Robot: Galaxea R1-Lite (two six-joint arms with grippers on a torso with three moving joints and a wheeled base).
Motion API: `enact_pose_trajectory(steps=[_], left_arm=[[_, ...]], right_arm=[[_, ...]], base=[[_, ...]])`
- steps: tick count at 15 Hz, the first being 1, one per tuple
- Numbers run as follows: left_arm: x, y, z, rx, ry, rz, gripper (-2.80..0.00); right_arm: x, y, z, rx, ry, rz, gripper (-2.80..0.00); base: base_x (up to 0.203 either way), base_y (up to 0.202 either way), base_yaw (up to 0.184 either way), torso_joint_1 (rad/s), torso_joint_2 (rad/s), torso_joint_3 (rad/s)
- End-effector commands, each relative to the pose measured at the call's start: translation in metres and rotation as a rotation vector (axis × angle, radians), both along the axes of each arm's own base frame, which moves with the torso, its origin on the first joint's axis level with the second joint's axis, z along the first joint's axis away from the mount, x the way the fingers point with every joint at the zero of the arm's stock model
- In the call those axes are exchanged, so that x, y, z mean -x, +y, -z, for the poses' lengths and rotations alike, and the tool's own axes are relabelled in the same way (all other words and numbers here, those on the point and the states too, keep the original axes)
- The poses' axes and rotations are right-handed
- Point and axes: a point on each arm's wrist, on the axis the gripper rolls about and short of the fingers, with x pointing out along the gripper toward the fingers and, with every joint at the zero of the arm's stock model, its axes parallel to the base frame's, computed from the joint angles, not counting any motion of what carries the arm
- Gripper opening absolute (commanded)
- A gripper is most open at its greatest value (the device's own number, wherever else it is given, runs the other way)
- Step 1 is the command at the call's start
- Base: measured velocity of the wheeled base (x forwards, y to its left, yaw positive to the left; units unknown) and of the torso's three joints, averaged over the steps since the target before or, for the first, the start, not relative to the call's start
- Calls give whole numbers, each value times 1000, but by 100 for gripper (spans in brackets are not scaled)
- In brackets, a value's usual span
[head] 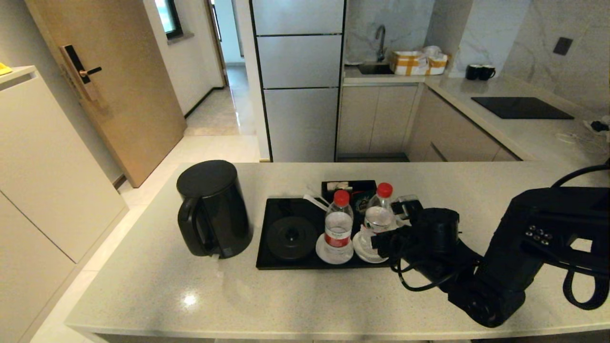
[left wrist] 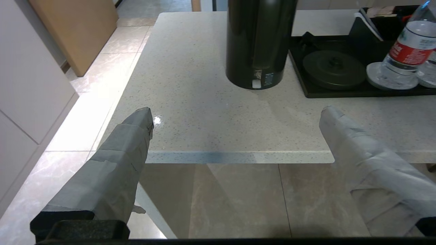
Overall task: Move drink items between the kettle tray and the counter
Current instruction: Pick up the bottled water
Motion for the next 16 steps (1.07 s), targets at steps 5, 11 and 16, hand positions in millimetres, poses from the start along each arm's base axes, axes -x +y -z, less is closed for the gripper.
enact_pose_trajectory(steps=[5,11,16], left_arm=[[0,0,0,-1,1,0,0],[0,0,0,-1,1,0,0],[0,0,0,-2,-1,0,0]], right_arm=[[-21,4,4,-8,-19,18,0],[-23,5,6,0,-5,22,-280],[-22,5,4,-1,-8,22,-280]], base=[[0,0,0,0,0,0],[0,0,0,0,0,0],[0,0,0,0,0,0]])
